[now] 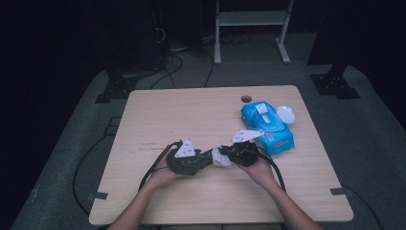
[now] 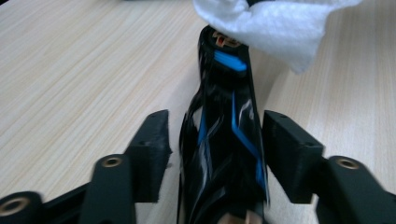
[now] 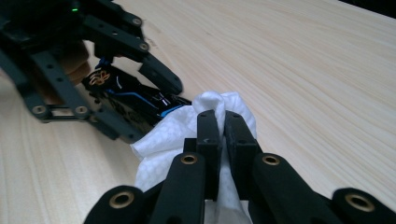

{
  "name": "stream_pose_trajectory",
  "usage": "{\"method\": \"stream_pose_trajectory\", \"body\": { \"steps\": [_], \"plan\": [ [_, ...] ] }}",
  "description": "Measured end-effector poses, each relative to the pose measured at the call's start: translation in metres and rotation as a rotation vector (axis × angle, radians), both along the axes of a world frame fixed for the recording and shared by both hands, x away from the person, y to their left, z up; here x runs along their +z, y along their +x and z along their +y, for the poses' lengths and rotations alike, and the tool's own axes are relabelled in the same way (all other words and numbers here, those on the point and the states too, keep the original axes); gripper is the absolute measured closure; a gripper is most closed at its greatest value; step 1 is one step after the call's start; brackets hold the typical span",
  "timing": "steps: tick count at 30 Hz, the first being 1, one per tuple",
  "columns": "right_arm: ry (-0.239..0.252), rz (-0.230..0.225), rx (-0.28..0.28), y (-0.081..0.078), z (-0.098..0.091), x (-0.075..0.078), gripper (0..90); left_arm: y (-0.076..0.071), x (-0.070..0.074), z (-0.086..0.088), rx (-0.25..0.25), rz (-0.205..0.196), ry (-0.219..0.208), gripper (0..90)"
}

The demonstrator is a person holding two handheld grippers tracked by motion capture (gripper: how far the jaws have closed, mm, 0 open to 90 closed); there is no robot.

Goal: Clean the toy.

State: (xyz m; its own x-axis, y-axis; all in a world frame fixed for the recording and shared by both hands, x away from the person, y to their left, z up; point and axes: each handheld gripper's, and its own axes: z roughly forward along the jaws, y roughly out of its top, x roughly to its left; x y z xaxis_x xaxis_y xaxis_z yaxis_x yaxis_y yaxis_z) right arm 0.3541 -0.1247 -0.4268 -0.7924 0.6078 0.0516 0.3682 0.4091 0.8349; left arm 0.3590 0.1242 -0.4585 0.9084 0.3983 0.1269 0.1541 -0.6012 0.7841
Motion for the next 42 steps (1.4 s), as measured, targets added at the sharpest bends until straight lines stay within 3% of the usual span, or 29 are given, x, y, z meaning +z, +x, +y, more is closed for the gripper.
{"method": "stream_pose_trajectory", "body": {
  "steps": [4,7,10,13,15,18,19,22,28,34,39,42],
  "plan": [
    [-0.021,-0.018,0.005,0.001,0.002,0.0,85.5,-0.001,-0.001,0.002,0.001,-0.016,0.025,54.3],
    [-0.042,-0.006,-0.024,0.006,-0.005,-0.005,85.5,-0.001,0.0,0.002,-0.002,-0.017,0.027,55.1],
    [-0.014,0.01,-0.036,0.005,-0.008,-0.005,85.5,0.0,0.0,0.002,0.001,-0.008,0.026,55.3],
    [0.026,0.001,-0.001,0.001,-0.001,0.003,85.5,0.0,0.0,0.002,0.0,-0.007,0.032,55.3],
    [0.031,-0.006,0.029,-0.001,0.004,0.004,85.5,0.0,0.001,0.001,0.0,-0.007,0.039,55.3],
    [0.011,-0.002,0.022,0.002,0.001,-0.002,85.5,0.0,0.002,0.0,0.007,0.0,0.043,55.1],
    [0.011,0.009,0.006,0.003,-0.004,-0.003,85.5,0.001,0.003,0.0,0.001,0.018,0.047,54.8],
    [0.008,0.028,-0.024,0.005,-0.016,-0.006,85.5,0.002,0.005,-0.004,0.011,0.054,0.03,40.2],
    [0.033,0.051,-0.02,0.006,-0.027,-0.007,85.4,0.005,0.01,-0.016,0.018,0.056,0.072,34.2],
    [0.044,0.086,-0.013,0.007,-0.025,-0.015,85.3,0.005,0.011,-0.022,0.031,0.055,0.157,37.6],
    [0.044,0.096,-0.026,0.011,-0.023,-0.02,85.3,0.009,0.013,-0.03,0.042,0.078,0.196,38.6],
    [0.055,0.111,-0.03,0.012,-0.024,-0.021,85.3,0.011,0.013,-0.037,0.044,0.077,0.258,37.7]
  ]
}}
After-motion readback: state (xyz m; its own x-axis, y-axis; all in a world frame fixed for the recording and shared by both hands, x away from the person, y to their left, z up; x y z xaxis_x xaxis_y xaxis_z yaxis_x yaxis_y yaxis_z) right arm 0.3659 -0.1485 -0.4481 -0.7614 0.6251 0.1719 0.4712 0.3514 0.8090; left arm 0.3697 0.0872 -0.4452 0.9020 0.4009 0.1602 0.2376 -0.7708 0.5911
